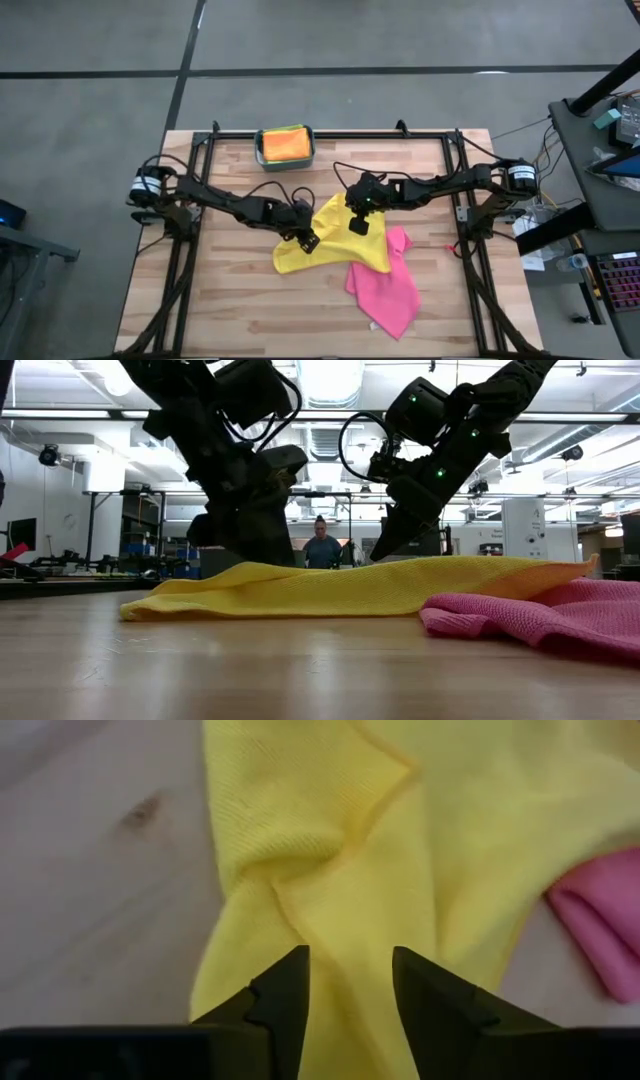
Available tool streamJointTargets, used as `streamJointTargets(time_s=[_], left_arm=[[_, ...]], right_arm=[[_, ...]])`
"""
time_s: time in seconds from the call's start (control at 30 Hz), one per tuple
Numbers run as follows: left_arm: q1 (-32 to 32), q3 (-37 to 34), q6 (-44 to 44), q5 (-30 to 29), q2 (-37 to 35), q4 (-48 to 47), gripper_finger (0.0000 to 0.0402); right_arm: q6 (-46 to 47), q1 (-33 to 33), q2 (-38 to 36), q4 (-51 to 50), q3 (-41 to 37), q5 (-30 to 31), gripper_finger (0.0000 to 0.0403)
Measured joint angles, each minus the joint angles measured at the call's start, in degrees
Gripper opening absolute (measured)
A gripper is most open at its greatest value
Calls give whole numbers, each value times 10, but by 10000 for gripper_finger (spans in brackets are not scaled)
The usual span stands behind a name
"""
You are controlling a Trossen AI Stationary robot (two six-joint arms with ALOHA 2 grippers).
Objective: Fold microfiber towels
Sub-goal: Fold the yellow towel
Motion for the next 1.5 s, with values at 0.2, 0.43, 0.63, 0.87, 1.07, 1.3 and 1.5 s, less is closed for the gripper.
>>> streamJointTargets(time_s=[0.2,0.43,0.63,0.87,1.07,1.3,1.5], left_arm=[[0,-2,-8,-34,0,0,130],[0,-1,-10,-23,42,36,130],[0,13,6,3,67,43,130],[0,26,47,-2,65,45,99],[0,30,71,-5,65,45,20],[0,29,107,-26,44,43,1],[0,16,147,-96,-27,4,0]], right_arm=[[0,0,0,1,0,0,9],[0,0,0,1,0,0,9],[0,0,0,0,-4,-1,9],[0,0,0,4,-6,0,9],[0,0,0,5,-6,0,9],[0,0,0,6,-6,0,9],[0,0,0,10,-6,0,9]])
